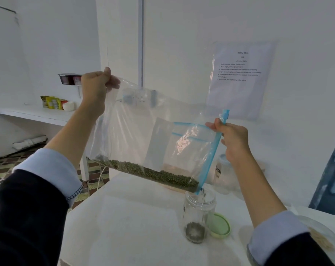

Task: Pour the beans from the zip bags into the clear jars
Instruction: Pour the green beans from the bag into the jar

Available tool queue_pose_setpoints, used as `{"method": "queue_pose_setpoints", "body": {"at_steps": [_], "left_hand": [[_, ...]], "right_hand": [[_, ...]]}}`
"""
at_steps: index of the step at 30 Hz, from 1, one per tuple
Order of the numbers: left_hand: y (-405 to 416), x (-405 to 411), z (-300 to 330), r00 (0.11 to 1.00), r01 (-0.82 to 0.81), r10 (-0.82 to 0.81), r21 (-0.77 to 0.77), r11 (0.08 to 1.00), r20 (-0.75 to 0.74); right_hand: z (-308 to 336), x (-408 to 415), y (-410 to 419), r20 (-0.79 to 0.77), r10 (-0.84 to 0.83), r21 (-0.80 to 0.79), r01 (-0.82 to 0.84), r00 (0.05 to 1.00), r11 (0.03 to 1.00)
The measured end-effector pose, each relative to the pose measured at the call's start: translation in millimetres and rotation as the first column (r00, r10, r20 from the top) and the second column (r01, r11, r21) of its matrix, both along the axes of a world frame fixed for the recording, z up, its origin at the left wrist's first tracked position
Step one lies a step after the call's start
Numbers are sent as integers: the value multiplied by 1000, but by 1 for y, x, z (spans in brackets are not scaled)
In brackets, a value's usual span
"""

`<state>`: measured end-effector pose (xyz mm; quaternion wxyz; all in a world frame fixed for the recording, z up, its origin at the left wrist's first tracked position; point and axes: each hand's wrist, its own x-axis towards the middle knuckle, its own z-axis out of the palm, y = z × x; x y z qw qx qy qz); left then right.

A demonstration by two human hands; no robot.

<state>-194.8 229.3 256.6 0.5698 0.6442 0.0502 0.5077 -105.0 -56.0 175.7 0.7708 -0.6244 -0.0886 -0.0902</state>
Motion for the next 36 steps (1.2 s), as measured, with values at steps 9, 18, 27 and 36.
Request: {"method": "queue_pose_setpoints", "body": {"at_steps": [9, 18, 27, 36], "left_hand": [[1, -1, 1, 1000, -8, 8, -10, 1000, 4], [0, 2, 1, 1000, -7, 7, 2, 1000, 4], [-4, 5, 1, 1000, 11, -11, 46, 999, -10], [-2, 7, -3, 998, 49, -47, 50, 998, -43]], "right_hand": [[-1, 0, 0, 4, 14, 40, -15, 1000, 999], [-1, 2, 0, -6, 2, 77, -2, 1000, 997], [-2, 4, -2, -3, 6, 41, -6, 1000, 999], [-5, 6, -3, -33, -5, 15, 5, 999, 1000]]}}
